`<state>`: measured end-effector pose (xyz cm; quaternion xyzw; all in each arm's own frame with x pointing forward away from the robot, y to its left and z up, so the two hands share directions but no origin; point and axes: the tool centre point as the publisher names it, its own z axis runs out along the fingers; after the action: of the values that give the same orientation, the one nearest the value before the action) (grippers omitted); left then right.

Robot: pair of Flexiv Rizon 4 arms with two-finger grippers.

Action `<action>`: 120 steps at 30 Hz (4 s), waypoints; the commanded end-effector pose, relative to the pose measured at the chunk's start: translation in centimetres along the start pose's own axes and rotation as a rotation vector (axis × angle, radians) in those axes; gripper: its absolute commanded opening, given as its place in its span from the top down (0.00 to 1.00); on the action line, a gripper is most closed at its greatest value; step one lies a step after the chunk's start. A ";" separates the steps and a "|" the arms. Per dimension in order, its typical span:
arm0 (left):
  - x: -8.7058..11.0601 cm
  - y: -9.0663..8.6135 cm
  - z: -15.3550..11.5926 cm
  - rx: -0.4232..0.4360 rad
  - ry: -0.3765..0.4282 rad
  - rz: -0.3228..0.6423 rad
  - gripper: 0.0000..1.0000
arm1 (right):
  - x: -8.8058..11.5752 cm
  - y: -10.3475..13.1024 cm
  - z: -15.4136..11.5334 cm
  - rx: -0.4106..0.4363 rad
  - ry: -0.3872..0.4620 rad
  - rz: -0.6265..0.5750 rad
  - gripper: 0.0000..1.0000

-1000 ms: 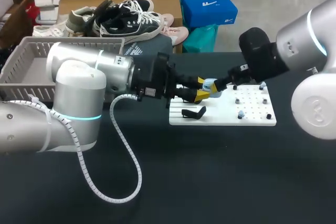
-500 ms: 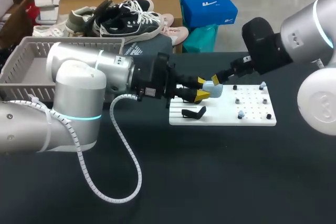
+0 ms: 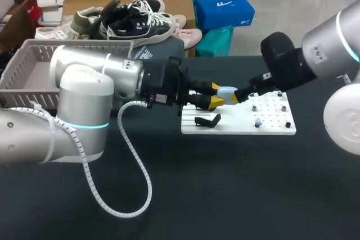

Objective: Pick up each earbud case from the left stands, insert the matching earbuds, close the lid, and place the case in the box.

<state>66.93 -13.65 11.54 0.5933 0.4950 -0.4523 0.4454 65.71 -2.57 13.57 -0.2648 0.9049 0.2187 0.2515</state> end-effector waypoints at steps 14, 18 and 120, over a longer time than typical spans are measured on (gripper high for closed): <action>0.1 0.1 0.1 0.002 -0.002 0.001 1.00 | -0.5 -0.3 1.3 0.010 0.023 0.006 0.00; 0.1 0.1 0.1 0.002 -0.002 0.001 1.00 | -0.7 -0.5 1.3 0.015 0.025 0.007 0.00; 0.1 0.1 0.1 0.002 -0.002 0.001 1.00 | 1.3 -21.1 5.9 0.590 0.392 0.112 0.57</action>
<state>66.93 -13.65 11.54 0.5934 0.4949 -0.4525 0.4452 79.05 -16.23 2.79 -0.1688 0.9730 -0.0915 0.1284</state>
